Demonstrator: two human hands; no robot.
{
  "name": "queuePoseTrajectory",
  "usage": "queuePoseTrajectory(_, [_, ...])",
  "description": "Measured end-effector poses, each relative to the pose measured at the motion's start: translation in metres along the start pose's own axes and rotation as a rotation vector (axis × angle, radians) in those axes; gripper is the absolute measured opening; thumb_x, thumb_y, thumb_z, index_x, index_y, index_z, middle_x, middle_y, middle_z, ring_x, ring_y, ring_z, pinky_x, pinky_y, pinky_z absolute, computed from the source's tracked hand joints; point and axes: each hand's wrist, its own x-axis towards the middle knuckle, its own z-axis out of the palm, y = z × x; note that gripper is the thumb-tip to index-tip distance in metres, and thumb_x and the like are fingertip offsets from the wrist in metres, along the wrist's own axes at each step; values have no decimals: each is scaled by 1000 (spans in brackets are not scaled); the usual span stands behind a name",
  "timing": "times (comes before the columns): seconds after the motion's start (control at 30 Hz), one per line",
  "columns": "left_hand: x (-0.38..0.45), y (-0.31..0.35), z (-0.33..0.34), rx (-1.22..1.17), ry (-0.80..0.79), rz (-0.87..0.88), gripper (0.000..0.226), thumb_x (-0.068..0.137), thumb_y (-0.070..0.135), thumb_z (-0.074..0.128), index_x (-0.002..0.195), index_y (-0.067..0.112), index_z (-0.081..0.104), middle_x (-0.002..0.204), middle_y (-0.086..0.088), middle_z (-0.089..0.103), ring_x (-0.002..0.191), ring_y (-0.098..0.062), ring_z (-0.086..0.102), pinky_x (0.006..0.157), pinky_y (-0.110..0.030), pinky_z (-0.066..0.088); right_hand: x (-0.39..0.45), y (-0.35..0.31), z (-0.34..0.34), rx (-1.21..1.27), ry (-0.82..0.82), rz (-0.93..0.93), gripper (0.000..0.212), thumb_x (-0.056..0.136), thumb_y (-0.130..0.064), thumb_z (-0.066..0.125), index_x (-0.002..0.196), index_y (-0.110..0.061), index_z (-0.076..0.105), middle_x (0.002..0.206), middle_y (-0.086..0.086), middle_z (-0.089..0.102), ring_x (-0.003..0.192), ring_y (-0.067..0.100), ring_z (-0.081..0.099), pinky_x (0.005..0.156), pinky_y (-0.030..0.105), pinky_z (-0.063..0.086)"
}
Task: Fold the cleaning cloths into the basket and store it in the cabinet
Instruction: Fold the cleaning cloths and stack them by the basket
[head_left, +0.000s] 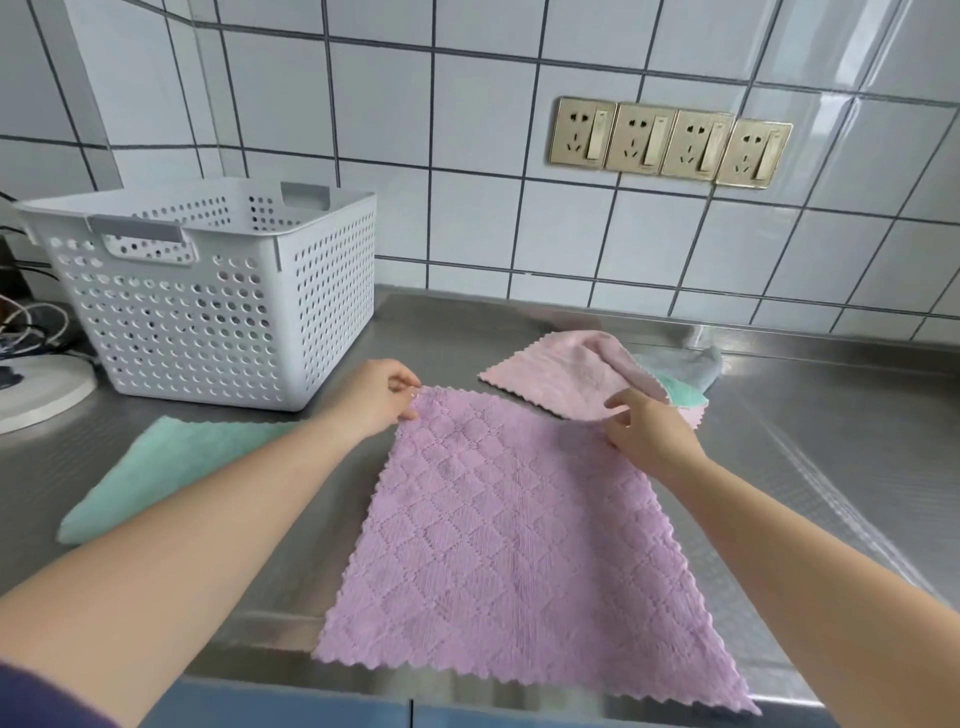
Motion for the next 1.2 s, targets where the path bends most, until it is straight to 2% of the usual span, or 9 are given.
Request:
queuePoseTrajectory(0.17, [3, -12, 8, 132, -34, 38, 29, 88, 5, 60, 116, 9, 63, 124, -4, 62, 107, -18, 61, 87, -20, 41, -3, 3, 2, -45, -80, -50, 28, 92, -28, 53, 118, -23, 62, 119, -4, 66, 104, 19, 62, 81, 29, 48])
queuePoseTrajectory(0.27, [-19, -7, 4, 158, -78, 123, 30, 89, 8, 59, 118, 13, 62, 123, -2, 60, 109, -18, 61, 92, -25, 44, -28, 1, -6, -20, -103, -160, 27, 91, -20, 54, 116, -23, 64, 117, -4, 65, 104, 13, 61, 84, 28, 47])
queuePoseTrajectory(0.37, [-70, 3, -5, 234, -159, 330, 25, 89, 13, 60, 113, 18, 65, 111, 7, 61, 101, -8, 61, 86, -11, 43, -74, 4, -14, -35, -114, -337, 21, 89, -19, 60, 106, -27, 68, 111, -8, 63, 94, 6, 60, 85, 26, 48])
queuePoseTrajectory(0.5, [-142, 2, -10, 349, -231, 500, 40, 82, 48, 43, 104, 28, 70, 103, 17, 66, 94, 1, 59, 83, -20, 47, -141, 16, -13, -112, -109, -564, 16, 86, -31, 60, 99, -28, 70, 106, -14, 63, 94, 8, 62, 82, 23, 51])
queuePoseTrajectory(0.63, [-182, -6, -10, 449, -217, 653, 46, 89, 62, 36, 104, 32, 68, 108, 20, 66, 98, 5, 56, 82, -13, 46, -180, 28, -13, -107, -75, -638, 46, 87, -58, 47, 112, -26, 67, 120, -10, 61, 105, 7, 59, 91, 13, 41])
queuePoseTrajectory(0.8, [-198, -27, -7, 550, -289, 681, 48, 88, 60, 42, 127, 35, 54, 135, 14, 54, 122, -5, 52, 99, -30, 45, -206, 42, -12, -328, -110, -741, 62, 81, -55, 54, 135, -25, 50, 142, -5, 48, 127, 10, 47, 104, 26, 40])
queuePoseTrajectory(0.9, [-198, -30, -9, 503, -300, 683, 44, 83, 42, 49, 126, 34, 56, 136, 18, 51, 126, 0, 46, 103, -22, 41, -212, 43, -16, -134, -58, -700, 36, 89, -35, 53, 124, -29, 59, 131, -12, 58, 117, 6, 57, 94, 24, 48])
queuePoseTrajectory(1.03, [-194, -25, -16, 348, -307, 620, 38, 83, 39, 42, 114, 36, 65, 121, 32, 57, 117, 14, 46, 96, -9, 35, -210, 31, -36, 34, 52, -497, 14, 91, -38, 53, 103, -41, 60, 87, -23, 70, 75, 1, 65, 68, 15, 47])
queuePoseTrajectory(1.2, [-165, -1, -27, 62, -141, 378, 21, 88, 28, 64, 82, 48, 59, 87, 47, 58, 88, 18, 57, 74, -3, 39, -175, 13, -50, 282, 157, -295, 18, 82, -15, 70, 80, -31, 64, 70, -34, 64, 67, -15, 58, 61, 4, 41])
